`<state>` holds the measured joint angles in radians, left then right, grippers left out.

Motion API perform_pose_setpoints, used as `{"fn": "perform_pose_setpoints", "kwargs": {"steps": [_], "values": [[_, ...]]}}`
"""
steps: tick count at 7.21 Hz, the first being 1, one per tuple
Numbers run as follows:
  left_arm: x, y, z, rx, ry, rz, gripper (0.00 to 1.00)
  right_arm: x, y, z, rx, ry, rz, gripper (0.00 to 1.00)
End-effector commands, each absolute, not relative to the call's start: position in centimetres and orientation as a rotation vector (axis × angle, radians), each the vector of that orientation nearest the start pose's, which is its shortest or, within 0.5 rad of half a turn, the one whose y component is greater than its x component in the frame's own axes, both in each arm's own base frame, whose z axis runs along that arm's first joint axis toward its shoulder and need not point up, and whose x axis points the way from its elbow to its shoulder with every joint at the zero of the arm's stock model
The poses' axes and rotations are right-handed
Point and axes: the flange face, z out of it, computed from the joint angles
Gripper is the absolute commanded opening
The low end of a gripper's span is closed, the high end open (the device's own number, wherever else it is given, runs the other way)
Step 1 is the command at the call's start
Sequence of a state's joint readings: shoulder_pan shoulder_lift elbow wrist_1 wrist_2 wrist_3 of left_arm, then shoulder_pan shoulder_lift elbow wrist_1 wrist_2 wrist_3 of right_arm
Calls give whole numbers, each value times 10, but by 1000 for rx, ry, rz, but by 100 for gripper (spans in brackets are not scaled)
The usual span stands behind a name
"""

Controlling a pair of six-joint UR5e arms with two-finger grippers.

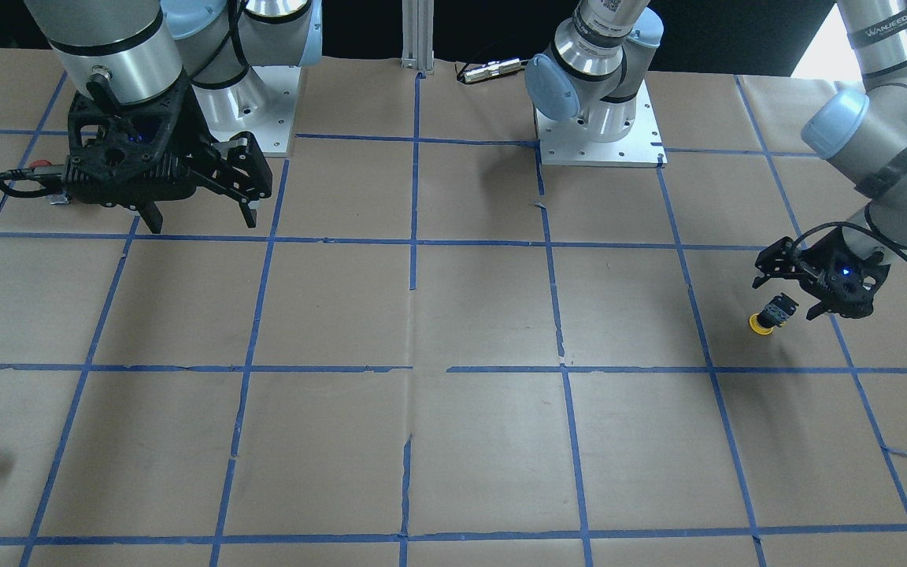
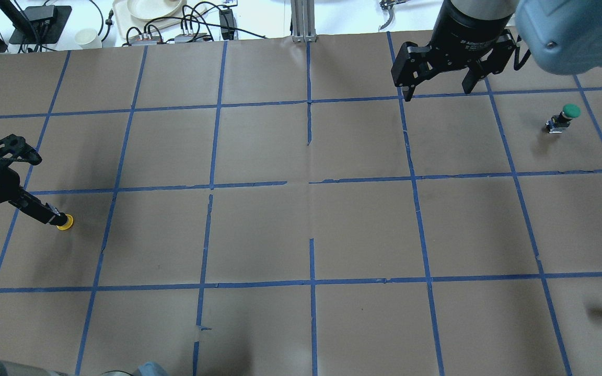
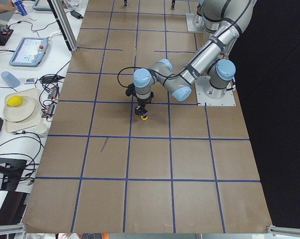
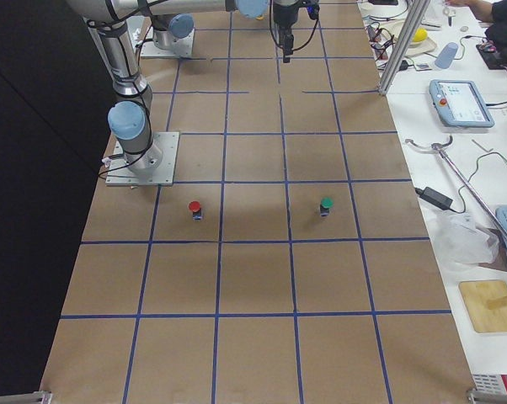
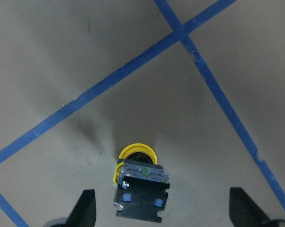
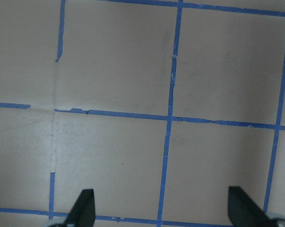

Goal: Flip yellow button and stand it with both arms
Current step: 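Close the left gripper on the yellow button's base and lift it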

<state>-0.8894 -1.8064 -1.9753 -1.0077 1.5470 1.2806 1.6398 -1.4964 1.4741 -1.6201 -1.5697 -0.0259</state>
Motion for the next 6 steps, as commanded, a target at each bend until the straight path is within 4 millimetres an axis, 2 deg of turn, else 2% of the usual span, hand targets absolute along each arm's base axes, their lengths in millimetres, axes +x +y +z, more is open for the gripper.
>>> {"fn": "perform_pose_setpoints", "kwargs": {"steps": [1, 2, 4, 6], "values": [[213, -480, 226, 982, 3073, 45, 91, 170, -520, 502, -147, 3135, -111, 100], [212, -480, 224, 1007, 3069, 52, 80, 170, -520, 503, -147, 3135, -113, 100], [216, -478, 219, 1102, 3030, 92, 50, 171, -520, 503, -149, 3133, -113, 100], [218, -480, 220, 1115, 3018, 97, 28, 170, -520, 502, -147, 3135, -111, 100]]}}
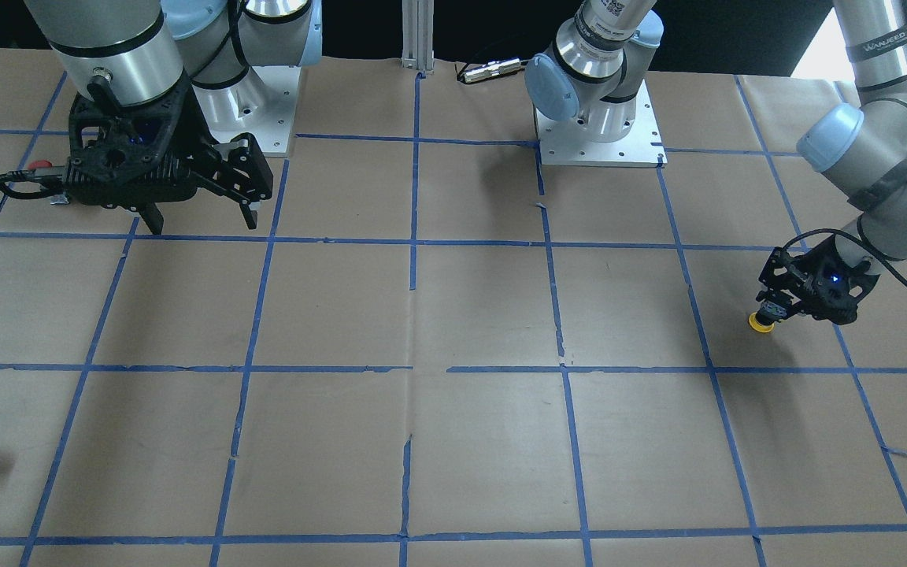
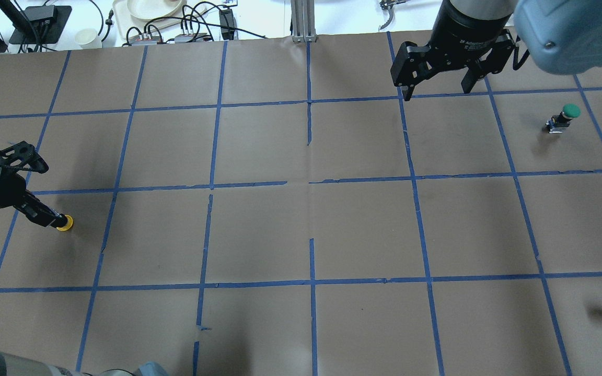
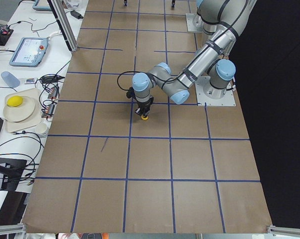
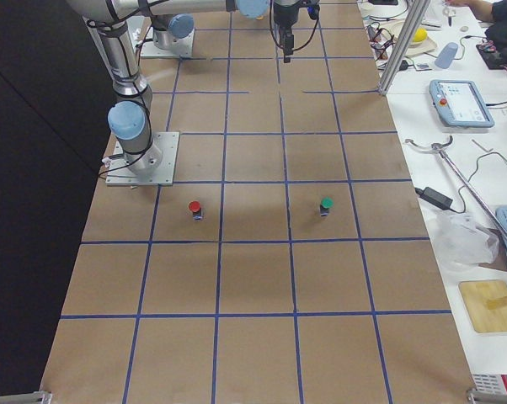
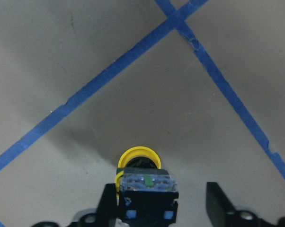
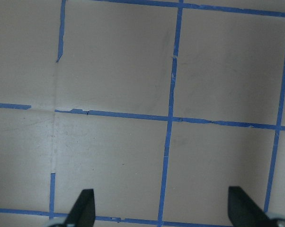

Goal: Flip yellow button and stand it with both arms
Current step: 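Close the left gripper on the yellow button's base and lift it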

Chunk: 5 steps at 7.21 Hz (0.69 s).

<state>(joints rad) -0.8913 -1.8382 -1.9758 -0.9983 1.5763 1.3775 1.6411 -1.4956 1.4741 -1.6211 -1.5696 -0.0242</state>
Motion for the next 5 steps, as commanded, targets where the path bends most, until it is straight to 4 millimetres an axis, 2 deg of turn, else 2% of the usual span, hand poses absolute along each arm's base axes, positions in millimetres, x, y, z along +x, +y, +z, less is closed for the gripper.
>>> {"fn": "perform_pose_setpoints", "kwargs": {"steps": [1, 2, 3, 4, 5], "values": [[218, -484, 223, 1090, 3025, 70, 18, 171, -520, 503, -149, 3134, -113, 100], [211, -490, 239, 1052, 3029, 26, 18, 170, -520, 502, -149, 3134, -111, 100], [193, -495, 258, 1033, 3111, -61, 18, 171, -520, 502, -152, 3134, -111, 100], [185, -497, 275, 966, 3200, -86, 18, 170, -520, 502, -149, 3134, -111, 100], [167, -496, 295, 793, 3392, -162, 18, 171, -520, 502, -152, 3134, -111, 100]]}}
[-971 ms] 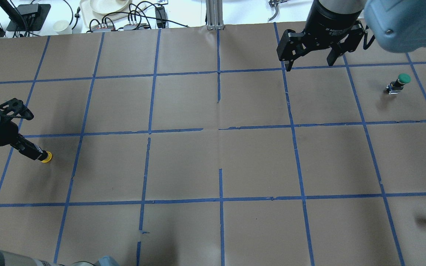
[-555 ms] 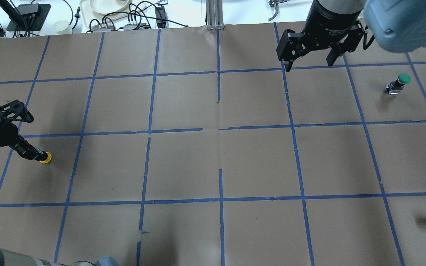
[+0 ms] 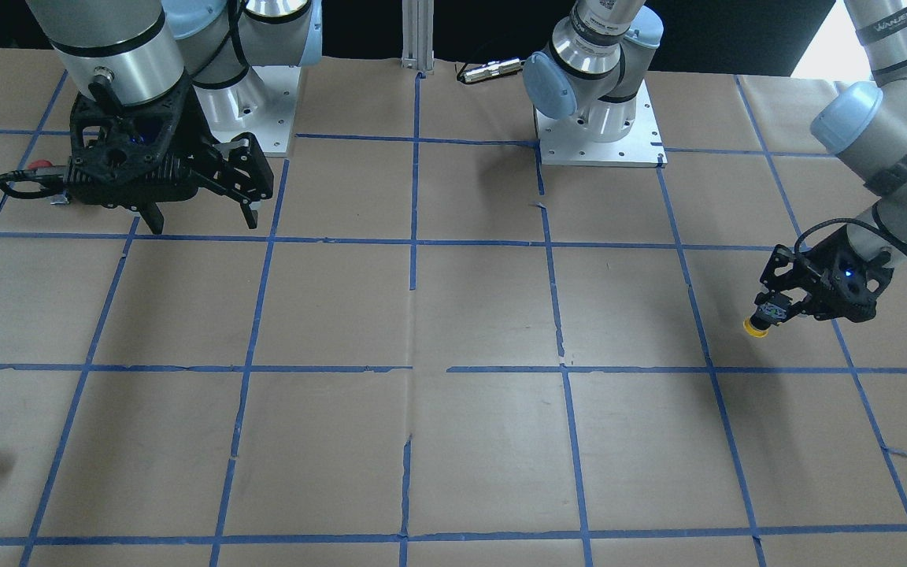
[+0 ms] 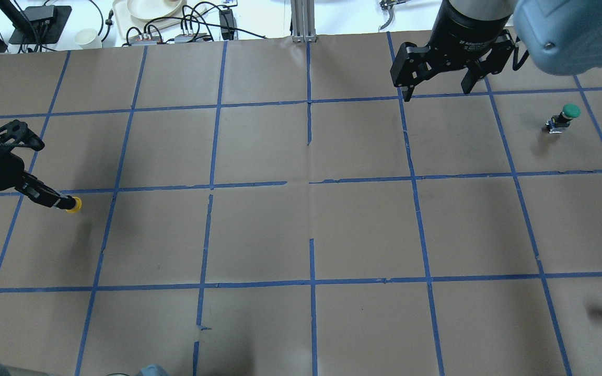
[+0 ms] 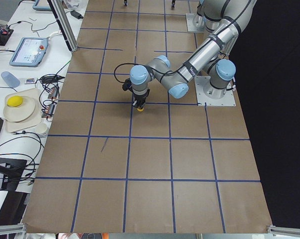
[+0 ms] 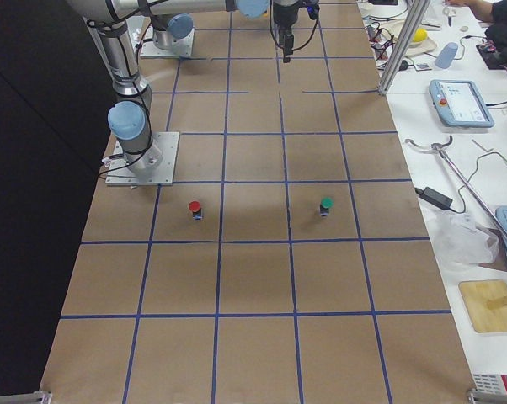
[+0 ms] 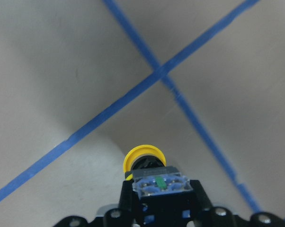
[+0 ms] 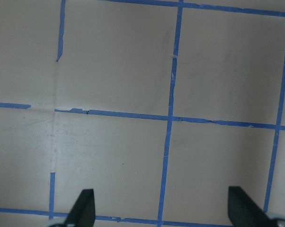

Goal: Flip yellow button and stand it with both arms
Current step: 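Carry the yellow button toward the table center while the right gripper approaches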

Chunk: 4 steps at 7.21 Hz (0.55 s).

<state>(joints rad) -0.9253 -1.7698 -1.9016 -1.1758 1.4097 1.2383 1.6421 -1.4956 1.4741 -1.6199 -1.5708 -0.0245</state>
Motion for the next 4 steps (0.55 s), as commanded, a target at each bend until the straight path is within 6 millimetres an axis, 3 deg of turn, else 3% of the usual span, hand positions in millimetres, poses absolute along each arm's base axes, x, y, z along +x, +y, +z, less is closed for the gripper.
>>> {"fn": "perform_pose_setpoints", "kwargs": {"steps": [1, 3, 4], "values": [[149, -495, 308, 689, 3593, -227, 18, 170, -520, 502, -149, 3134, -111, 100], [111, -487, 321, 418, 3999, -421, 18, 171, -520, 502, -147, 3133, -111, 100], [95, -482, 324, 160, 4187, -487, 18, 169, -521, 502, -142, 3133, -111, 100]]}}
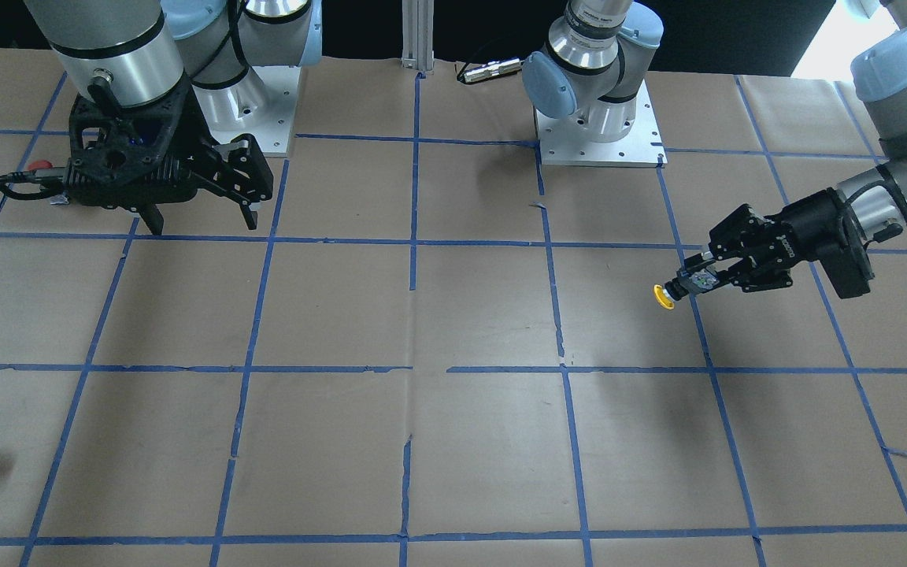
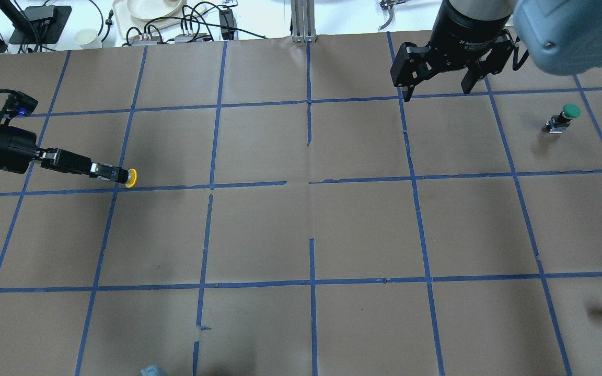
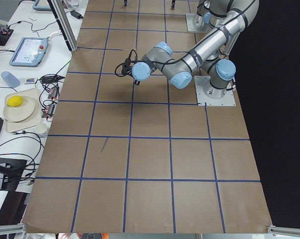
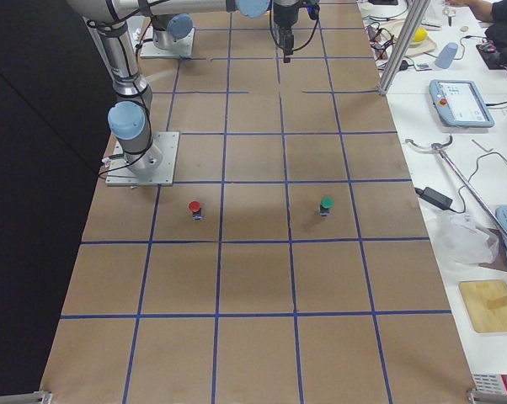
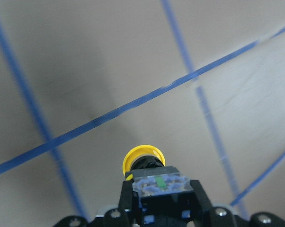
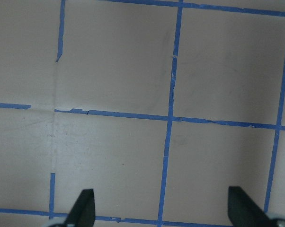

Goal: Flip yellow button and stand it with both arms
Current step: 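Carry the yellow button toward the table center while the right gripper approaches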

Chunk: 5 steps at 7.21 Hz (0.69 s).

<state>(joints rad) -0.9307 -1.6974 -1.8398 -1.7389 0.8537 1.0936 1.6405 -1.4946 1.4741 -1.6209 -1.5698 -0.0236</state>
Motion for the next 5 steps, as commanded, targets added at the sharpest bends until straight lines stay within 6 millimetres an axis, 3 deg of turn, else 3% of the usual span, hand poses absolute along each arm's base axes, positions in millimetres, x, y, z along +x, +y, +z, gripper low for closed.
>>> {"fn": "perform_pose_setpoints", "kwargs": {"steps": [1, 2, 3, 5], "values": [[73, -478, 328, 21, -1920, 221, 18, 165, -522, 503, -125, 3131, -113, 100], [24, -479, 342, 58, -1825, 200, 18, 148, -529, 502, -43, 3016, -92, 100], [-24, -479, 348, 74, -1751, 158, 18, 116, -536, 498, 87, 2874, -21, 100], [-86, -471, 340, 153, -1630, 169, 16, 83, -535, 484, 291, 2521, 146, 100]]}}
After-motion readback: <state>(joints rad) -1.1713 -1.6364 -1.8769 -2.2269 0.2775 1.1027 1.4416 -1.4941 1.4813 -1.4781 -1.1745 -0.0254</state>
